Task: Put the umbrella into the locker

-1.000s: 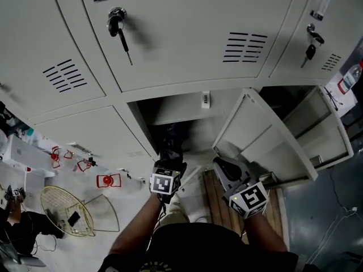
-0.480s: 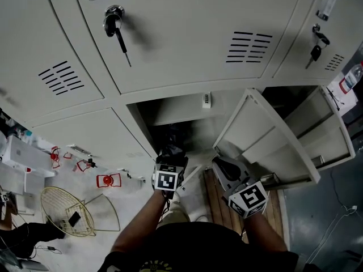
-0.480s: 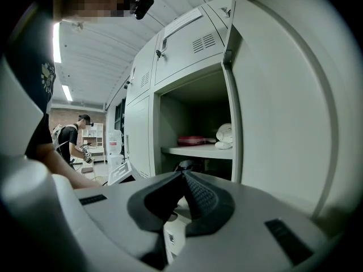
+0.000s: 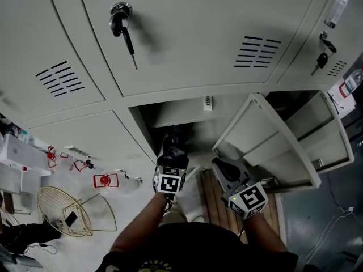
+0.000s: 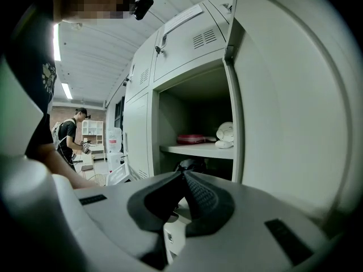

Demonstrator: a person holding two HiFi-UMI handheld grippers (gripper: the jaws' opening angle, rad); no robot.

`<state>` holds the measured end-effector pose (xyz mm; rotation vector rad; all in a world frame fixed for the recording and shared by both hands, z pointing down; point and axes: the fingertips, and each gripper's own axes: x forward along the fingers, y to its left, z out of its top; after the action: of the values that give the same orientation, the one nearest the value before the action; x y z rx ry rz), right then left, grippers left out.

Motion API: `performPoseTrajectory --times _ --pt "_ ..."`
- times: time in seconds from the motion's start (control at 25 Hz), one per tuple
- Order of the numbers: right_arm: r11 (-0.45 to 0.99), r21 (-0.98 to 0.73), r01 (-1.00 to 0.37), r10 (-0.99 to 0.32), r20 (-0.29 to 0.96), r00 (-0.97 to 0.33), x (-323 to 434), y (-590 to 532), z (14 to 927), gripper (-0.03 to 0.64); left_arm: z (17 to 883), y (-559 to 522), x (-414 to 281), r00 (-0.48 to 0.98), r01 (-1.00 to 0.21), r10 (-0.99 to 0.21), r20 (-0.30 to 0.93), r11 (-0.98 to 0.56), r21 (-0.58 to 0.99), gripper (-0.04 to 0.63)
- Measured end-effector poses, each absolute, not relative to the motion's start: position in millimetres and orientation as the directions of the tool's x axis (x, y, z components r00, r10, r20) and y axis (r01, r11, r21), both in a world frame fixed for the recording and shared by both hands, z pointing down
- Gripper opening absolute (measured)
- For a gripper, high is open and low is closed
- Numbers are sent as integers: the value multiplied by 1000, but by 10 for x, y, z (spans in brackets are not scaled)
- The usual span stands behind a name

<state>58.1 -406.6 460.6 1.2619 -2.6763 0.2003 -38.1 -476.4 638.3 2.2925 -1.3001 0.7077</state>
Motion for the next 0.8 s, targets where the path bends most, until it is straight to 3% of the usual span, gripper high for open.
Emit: performPoseTrajectory --times 0.8 --pt "639 -36 -768 -739 246 -627 381 -4291 4647 32 6490 -4914 -306 455 -853 -624 635 -511 109 295"
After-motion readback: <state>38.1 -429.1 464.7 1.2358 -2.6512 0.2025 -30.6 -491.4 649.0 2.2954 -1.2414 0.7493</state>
